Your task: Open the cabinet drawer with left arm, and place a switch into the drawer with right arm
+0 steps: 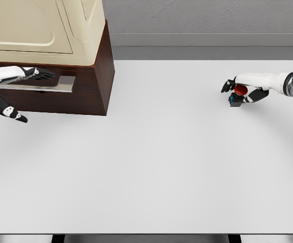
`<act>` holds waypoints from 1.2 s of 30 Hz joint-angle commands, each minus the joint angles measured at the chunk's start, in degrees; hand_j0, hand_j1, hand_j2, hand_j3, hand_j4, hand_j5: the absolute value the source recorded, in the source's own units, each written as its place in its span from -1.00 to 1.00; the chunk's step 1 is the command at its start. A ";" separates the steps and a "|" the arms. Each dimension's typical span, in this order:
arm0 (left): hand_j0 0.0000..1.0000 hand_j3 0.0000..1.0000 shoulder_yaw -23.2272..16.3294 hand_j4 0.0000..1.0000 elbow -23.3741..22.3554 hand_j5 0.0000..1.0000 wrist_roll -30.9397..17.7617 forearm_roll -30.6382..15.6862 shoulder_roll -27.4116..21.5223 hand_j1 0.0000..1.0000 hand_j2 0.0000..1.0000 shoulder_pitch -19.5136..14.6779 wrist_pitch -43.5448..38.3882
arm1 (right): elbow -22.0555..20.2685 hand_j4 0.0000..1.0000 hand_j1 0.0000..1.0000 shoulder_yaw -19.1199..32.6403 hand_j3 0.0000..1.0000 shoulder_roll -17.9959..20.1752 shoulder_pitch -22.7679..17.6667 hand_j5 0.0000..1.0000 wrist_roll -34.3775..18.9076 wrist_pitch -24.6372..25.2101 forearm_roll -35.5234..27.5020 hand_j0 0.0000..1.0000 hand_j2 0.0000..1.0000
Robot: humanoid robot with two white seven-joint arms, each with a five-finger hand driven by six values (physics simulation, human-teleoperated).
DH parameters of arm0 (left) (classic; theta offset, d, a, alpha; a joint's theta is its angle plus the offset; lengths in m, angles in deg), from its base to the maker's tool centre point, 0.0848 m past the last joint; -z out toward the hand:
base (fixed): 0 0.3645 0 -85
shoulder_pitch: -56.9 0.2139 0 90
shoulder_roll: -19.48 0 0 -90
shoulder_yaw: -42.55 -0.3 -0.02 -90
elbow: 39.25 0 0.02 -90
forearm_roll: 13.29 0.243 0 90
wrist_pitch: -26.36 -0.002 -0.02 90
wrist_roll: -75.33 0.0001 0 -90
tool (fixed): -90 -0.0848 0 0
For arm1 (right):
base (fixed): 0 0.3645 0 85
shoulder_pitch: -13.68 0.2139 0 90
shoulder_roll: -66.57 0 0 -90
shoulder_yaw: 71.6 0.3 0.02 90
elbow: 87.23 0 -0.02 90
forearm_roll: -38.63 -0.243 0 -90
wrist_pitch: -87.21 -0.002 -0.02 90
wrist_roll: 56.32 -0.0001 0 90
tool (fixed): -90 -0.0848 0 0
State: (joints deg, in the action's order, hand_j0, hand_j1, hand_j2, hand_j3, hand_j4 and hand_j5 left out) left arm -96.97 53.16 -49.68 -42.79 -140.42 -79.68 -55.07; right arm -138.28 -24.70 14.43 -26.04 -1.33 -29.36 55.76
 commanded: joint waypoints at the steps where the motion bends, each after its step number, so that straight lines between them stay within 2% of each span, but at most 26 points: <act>1: 1.00 1.00 0.03 1.00 -0.13 1.00 0.01 -0.03 0.47 1.00 1.00 0.00 -0.49 | 0.07 0.28 0.28 0.04 0.28 0.03 0.00 0.28 0.01 0.11 -0.26 0.28 0.28; 11: 1.00 1.00 0.03 1.00 0.05 1.00 0.01 -0.12 1.43 1.00 1.00 0.61 -0.57 | -0.01 0.08 0.08 0.04 0.08 0.03 0.09 0.08 0.01 0.11 -0.34 0.08 0.08; 18: 1.00 1.00 0.03 1.00 0.49 1.00 0.01 -0.29 1.26 1.00 1.00 1.05 -0.49 | -0.72 0.02 0.02 0.21 0.02 0.03 0.70 0.02 0.01 0.03 -0.43 0.02 0.02; 24: 1.00 1.00 0.03 1.00 0.58 1.00 0.01 -0.47 0.99 1.00 1.00 1.23 -0.49 | -1.15 0.02 0.02 0.30 0.02 -0.06 0.97 0.02 0.01 -1.03 -0.52 0.02 0.02; 36: 1.00 1.00 0.03 1.00 3.04 1.00 0.01 -0.73 -0.85 1.00 1.00 2.81 -0.49 | -5.20 0.00 0.00 0.12 0.00 0.12 1.76 0.00 0.01 -1.20 -0.78 0.00 0.00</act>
State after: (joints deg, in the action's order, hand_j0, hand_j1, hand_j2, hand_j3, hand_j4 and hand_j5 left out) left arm -96.76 55.69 -49.47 -43.50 -140.74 -76.70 -55.57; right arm -142.63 -24.65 14.44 -24.28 -1.34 -30.70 55.32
